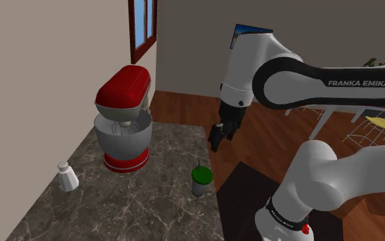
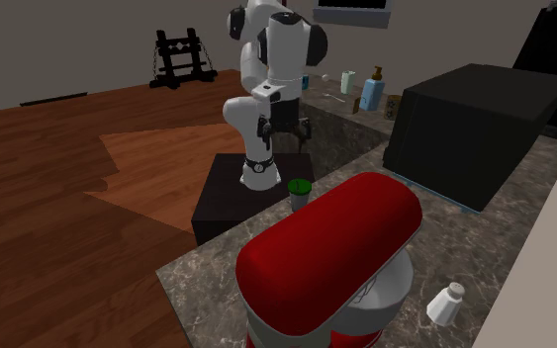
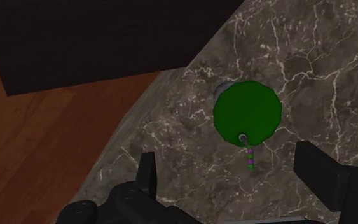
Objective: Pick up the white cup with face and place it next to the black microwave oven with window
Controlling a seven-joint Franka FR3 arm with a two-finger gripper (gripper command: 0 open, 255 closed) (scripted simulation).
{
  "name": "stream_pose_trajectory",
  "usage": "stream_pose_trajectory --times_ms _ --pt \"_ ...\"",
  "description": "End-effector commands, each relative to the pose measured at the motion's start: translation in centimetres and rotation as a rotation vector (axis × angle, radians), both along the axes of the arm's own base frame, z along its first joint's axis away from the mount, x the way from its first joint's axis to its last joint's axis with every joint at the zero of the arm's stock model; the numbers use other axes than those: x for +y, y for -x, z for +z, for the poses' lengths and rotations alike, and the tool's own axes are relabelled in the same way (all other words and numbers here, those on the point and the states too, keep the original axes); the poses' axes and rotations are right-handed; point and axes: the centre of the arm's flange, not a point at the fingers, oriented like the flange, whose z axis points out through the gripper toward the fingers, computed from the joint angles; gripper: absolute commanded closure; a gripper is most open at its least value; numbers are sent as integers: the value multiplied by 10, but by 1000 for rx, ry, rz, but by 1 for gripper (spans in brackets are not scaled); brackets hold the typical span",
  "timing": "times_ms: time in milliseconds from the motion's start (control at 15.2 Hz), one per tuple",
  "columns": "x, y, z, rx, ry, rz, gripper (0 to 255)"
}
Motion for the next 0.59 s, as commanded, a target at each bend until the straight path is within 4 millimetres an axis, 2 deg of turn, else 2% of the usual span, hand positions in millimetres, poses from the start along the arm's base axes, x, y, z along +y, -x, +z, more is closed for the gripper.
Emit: stream_pose_trajectory --times_ms 0,396,528 --pt "11 2 -22 -5 -4 9 0" --pt "50 9 -85 -15 -13 38 0" --pt "51 9 -96 -15 -13 38 0"
